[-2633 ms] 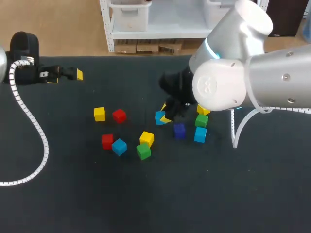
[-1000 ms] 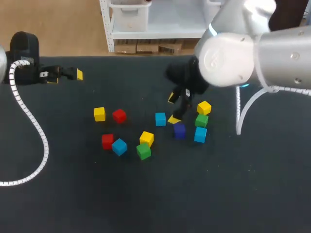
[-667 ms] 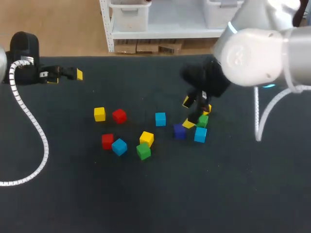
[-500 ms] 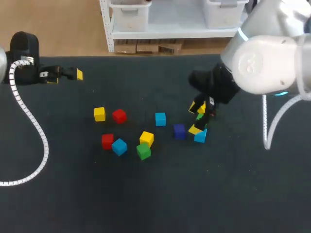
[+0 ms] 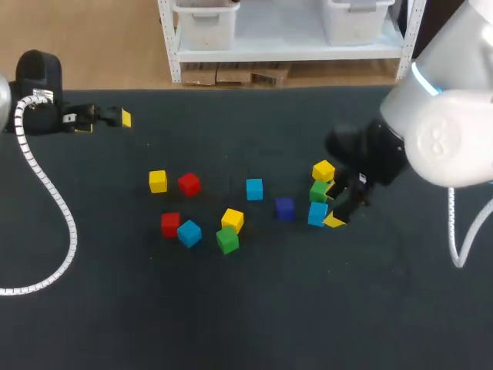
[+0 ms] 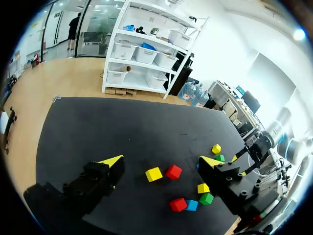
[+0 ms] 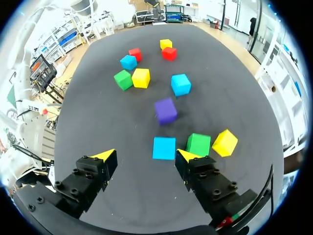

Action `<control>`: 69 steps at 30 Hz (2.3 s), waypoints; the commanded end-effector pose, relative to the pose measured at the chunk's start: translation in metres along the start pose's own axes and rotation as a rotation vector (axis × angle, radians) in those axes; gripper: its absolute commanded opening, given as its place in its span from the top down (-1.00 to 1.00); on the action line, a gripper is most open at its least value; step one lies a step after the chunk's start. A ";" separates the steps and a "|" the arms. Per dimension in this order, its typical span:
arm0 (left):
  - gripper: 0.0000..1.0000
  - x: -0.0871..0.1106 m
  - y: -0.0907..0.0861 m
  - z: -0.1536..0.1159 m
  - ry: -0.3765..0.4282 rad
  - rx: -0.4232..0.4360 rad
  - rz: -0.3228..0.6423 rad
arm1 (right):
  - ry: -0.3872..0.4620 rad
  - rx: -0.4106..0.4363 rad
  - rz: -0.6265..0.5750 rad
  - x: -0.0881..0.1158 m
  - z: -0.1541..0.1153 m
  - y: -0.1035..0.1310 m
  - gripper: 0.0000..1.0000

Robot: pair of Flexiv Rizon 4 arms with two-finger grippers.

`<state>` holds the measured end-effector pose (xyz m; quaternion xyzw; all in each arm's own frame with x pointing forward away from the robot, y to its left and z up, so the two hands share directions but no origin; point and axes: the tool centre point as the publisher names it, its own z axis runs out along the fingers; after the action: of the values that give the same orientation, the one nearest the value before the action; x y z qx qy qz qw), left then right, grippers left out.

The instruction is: Place the blue cubes, place green cubes on the blue cubes, place the yellow cubes on the green cubes, then place the red cubes on the yellow cubes, and place purple cube on the red cubes.

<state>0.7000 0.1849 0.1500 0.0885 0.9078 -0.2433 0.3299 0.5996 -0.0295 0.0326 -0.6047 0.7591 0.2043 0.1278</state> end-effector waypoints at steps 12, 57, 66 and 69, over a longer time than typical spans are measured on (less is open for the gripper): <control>-1.00 0.000 0.000 0.000 0.000 0.000 0.000 | 0.025 0.021 0.015 0.015 0.017 -0.006 -0.78; -1.00 0.000 0.000 0.000 0.000 0.000 0.000 | 0.031 -0.043 -0.039 -0.013 0.021 -0.019 1.00; -1.00 0.000 0.000 0.000 0.000 0.000 0.000 | 0.047 -0.026 -0.095 -0.049 0.000 -0.041 1.00; -1.00 0.000 0.000 0.000 0.000 0.000 0.000 | 0.058 -0.018 -0.111 -0.060 -0.002 -0.052 1.00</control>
<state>0.7000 0.1849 0.1500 0.0885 0.9078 -0.2433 0.3299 0.6507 0.0031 0.0516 -0.6497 0.7270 0.1838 0.1244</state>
